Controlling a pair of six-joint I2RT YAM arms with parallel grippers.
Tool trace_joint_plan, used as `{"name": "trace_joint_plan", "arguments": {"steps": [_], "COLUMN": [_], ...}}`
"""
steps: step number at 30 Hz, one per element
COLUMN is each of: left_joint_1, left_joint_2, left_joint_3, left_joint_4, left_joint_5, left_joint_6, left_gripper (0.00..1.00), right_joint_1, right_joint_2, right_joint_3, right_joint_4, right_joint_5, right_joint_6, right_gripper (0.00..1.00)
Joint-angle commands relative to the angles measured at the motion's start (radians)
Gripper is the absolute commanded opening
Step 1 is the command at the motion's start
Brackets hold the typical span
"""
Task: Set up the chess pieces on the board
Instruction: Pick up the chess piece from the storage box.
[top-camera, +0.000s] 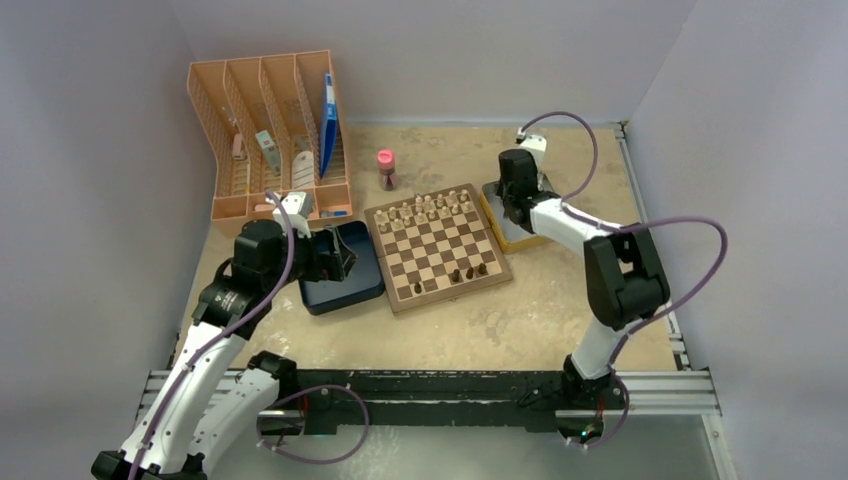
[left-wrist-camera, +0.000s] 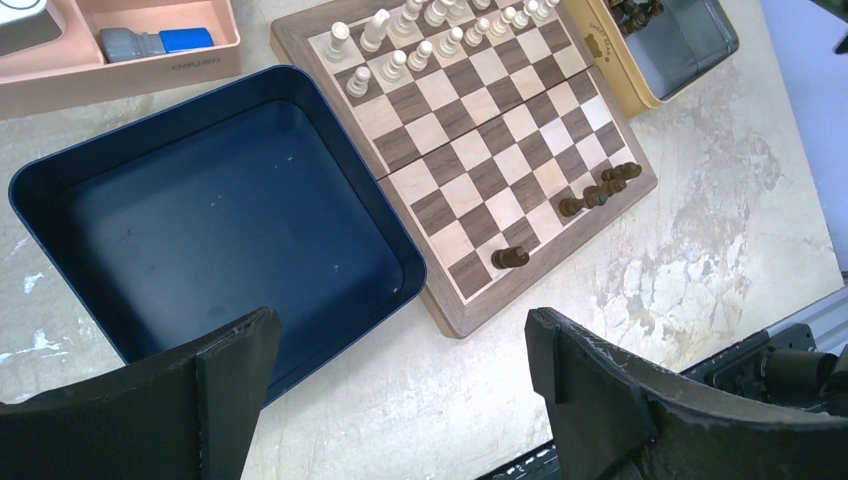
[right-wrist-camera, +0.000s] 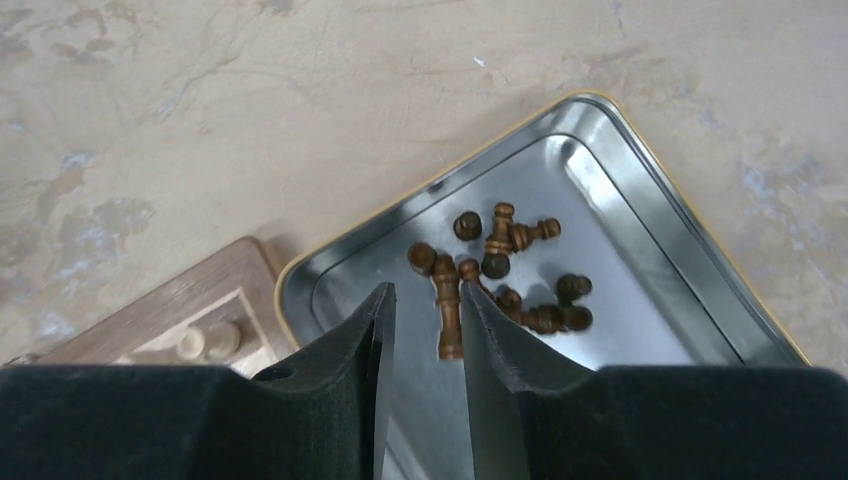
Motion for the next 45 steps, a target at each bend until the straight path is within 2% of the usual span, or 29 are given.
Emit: {"name": "trace_joint_plan", "arguments": {"steps": [1,16,45], "left_joint_1": [0.005,0.005,0.005], "left_joint_2": [-0.001,0.017,0.023], "left_joint_3": [0.003,0.003,0.003], "left_joint_4": [0.038,0.039,0.039], "left_joint_5": [0.014,0.016,0.013], "left_joint_6": [-0.003,-0.001,-0.001], "left_gripper": [0.93,0.93,0.93], "right_joint_1": [-0.042,-0.077,-0.077], "right_joint_2": [0.076,0.183,0.255], "right_joint_3": [0.083,0.085,0.133], "right_joint_4": [0.123,0.2,0.143], "right_joint_5": [-0.076,-0.187,-0.15], "right_joint_6": [-0.054,-0.156,-0.174], "right_gripper": [0.33,0.34,0.31]}}
